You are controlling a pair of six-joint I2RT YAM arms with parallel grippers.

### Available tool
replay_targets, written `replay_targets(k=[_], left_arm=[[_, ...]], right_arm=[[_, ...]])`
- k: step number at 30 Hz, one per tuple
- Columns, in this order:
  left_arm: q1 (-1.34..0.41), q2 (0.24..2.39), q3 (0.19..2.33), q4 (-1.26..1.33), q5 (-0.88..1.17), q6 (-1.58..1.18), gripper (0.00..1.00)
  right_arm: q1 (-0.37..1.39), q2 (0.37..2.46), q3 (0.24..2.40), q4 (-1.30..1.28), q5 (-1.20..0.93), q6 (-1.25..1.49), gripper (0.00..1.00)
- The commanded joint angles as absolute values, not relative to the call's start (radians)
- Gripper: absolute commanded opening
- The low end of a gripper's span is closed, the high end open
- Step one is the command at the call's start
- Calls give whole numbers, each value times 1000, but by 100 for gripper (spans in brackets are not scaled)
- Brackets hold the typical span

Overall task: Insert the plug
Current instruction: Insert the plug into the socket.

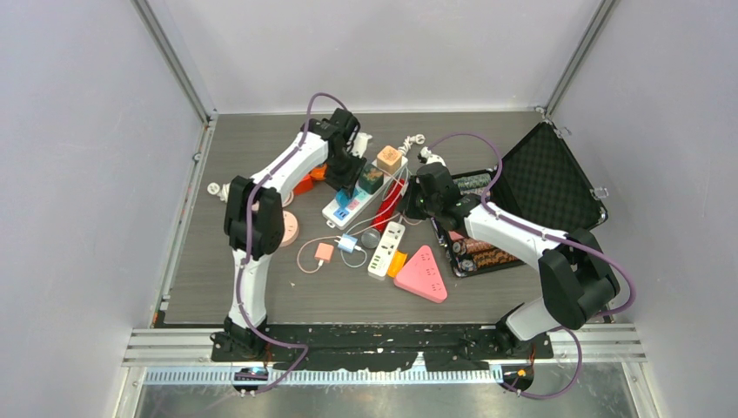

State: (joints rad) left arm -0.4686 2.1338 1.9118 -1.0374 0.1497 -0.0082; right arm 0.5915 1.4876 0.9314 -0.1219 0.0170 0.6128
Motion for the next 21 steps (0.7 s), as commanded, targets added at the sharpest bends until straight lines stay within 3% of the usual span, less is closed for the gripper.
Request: replay_targets(k=[1,14,18,21], left_arm=[[-459,2107,1911,-1039,173,-30,34],[-459,2154,1908,-1043,173,-50,20],[-462,2170,1917,-1055,138,-50,1],[-473,2186,1938,-1078,83,-32,0]], right_arm=[[586,1452,955,-112,41,626,5],[586,1445,950,-115,44,620,5],[586,1442,948,-115,46,618,5],[585,1442,948,-115,46,618,5]])
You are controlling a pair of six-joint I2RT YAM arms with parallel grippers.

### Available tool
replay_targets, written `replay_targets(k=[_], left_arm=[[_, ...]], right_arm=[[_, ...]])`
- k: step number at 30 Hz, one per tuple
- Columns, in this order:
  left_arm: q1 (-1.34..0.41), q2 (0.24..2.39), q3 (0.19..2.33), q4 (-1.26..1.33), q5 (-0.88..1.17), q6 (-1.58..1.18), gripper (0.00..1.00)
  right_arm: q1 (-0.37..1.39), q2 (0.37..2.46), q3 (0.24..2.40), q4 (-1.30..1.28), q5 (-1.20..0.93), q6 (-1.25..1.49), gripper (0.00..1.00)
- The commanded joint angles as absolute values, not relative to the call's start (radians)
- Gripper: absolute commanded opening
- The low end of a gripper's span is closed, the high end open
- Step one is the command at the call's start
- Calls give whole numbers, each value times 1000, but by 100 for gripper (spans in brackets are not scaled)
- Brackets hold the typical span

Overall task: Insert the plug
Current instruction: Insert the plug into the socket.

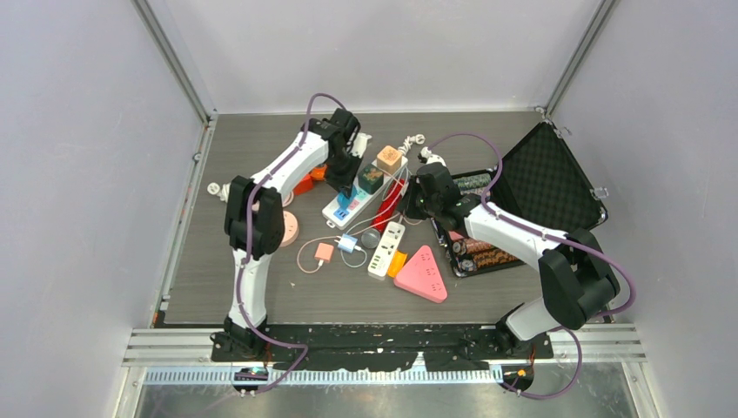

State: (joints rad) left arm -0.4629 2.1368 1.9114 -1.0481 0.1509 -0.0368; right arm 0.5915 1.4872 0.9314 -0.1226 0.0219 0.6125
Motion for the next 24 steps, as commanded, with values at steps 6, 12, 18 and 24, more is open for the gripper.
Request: replay_targets(k=[6,12,18,24], left_arm=[[-506,2237,1998,-1135,8,21,0],[-528,2260,1983,-1152,-93,82,0],[-530,2286,1965,-1152,-116,109,0],[-533,2312,1955,-1162,-119,110,0]], right_arm=[[586,1443,946,-115,44,619,5],[585,1440,943,-115,48,620,5],[586,1444,946,-115,47,619,5],[584,1448,953,-115,49,620,5]])
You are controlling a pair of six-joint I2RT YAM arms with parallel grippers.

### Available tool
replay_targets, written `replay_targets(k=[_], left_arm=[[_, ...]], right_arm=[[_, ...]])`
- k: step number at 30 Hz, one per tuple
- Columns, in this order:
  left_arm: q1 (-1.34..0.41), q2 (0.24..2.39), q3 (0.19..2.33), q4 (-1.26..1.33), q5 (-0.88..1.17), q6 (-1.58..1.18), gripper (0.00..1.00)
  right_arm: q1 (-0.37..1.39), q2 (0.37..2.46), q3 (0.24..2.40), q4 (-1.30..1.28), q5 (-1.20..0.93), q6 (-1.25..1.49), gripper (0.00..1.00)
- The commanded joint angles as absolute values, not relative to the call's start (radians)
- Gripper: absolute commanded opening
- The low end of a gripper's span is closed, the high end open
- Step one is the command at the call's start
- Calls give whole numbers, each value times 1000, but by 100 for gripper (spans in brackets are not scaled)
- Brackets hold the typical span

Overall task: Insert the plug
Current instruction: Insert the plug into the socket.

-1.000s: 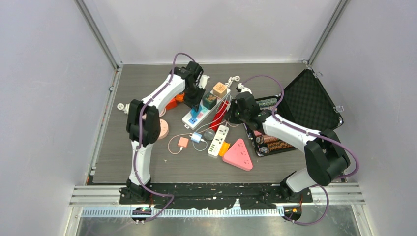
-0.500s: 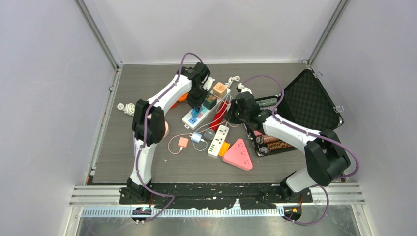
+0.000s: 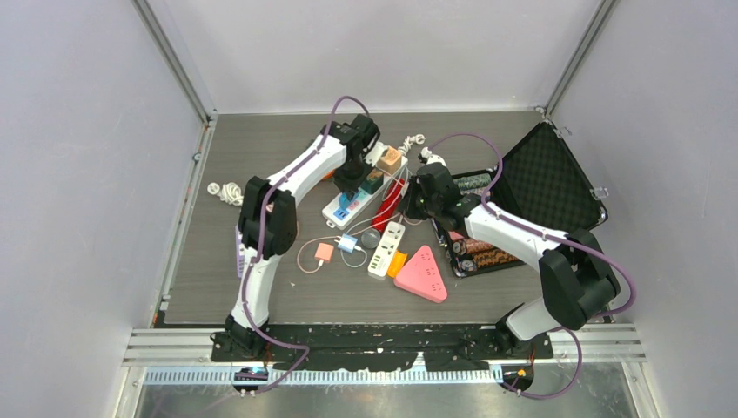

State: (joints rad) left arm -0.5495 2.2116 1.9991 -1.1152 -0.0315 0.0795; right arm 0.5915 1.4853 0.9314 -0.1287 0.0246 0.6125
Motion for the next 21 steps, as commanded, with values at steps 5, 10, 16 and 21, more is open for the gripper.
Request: replay_targets(k=[5,10,16,21], left_arm=[[-534,2316,2020,-1182,-123,98,1],[-532,2245,2070,-1158,-91,85,36],[-521,2123,2106,-1105,-50,56,62],[-504,2007,2075,-1066,-31,51,79]], right_arm=[[584,1457,970,-124,45,618,5],[584,1446,982,-120,18,612,15],[583,1447,1011,-119,16,599,37],[584,1443,1042,-144,40,575,52]])
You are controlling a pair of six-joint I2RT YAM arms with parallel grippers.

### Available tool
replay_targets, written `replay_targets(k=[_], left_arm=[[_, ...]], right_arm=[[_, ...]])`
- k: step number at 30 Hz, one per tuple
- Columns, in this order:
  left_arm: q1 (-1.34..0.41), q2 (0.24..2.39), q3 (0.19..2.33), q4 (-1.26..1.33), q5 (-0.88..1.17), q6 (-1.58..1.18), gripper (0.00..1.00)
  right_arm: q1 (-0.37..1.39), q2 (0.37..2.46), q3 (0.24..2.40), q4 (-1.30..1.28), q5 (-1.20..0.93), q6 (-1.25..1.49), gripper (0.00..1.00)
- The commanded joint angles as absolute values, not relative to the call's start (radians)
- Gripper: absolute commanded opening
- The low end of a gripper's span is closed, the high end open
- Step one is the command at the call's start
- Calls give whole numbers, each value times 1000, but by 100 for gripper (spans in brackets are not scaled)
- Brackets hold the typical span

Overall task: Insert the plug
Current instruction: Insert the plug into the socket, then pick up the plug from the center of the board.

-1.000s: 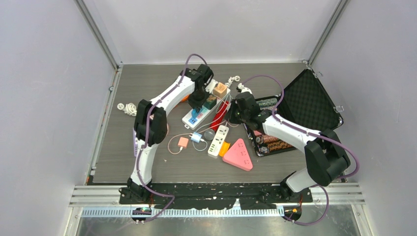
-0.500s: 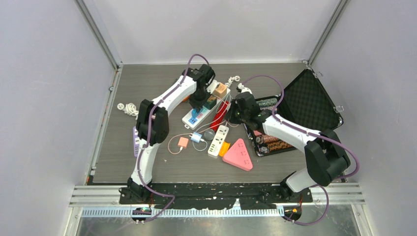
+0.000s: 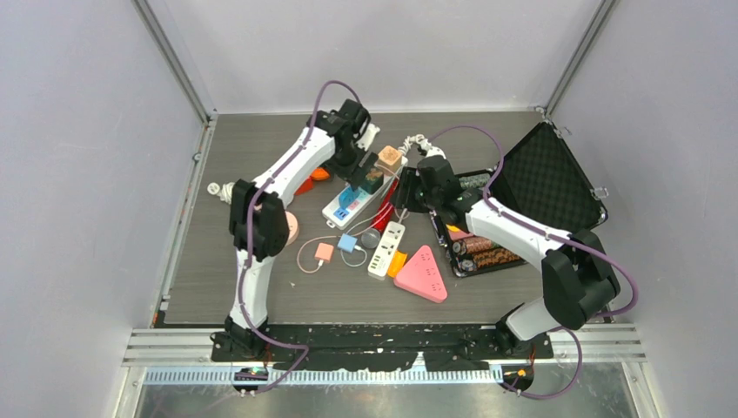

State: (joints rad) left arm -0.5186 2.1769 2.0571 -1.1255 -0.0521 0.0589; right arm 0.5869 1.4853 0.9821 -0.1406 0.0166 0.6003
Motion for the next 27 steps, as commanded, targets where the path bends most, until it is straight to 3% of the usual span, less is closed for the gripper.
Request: replay_targets(k=[1,4,8,16,21,27], left_arm=[[-501,1983,2057,-1056,-31,50,80],[-492,1895,1977,-1016,-50,34,84],[-484,1747,1808,-906,-108,7,99],[-469,1451,1370,-671,-245,-98,100],[-398,1305,1152,-621,-228,-197,96],[-245,1163,947,-587,-109,-315,84]], right_arm=[[584,1440,1046,-149,46,569,56],[585,1424,1064,-166,58,548,63],[585,1399,1081,-187,61,514,75],[619,1346,1095,-205,126,421,86],[686,1361,1134,-195,95,321,85],[850,1486,1209,-191,21,152,64]])
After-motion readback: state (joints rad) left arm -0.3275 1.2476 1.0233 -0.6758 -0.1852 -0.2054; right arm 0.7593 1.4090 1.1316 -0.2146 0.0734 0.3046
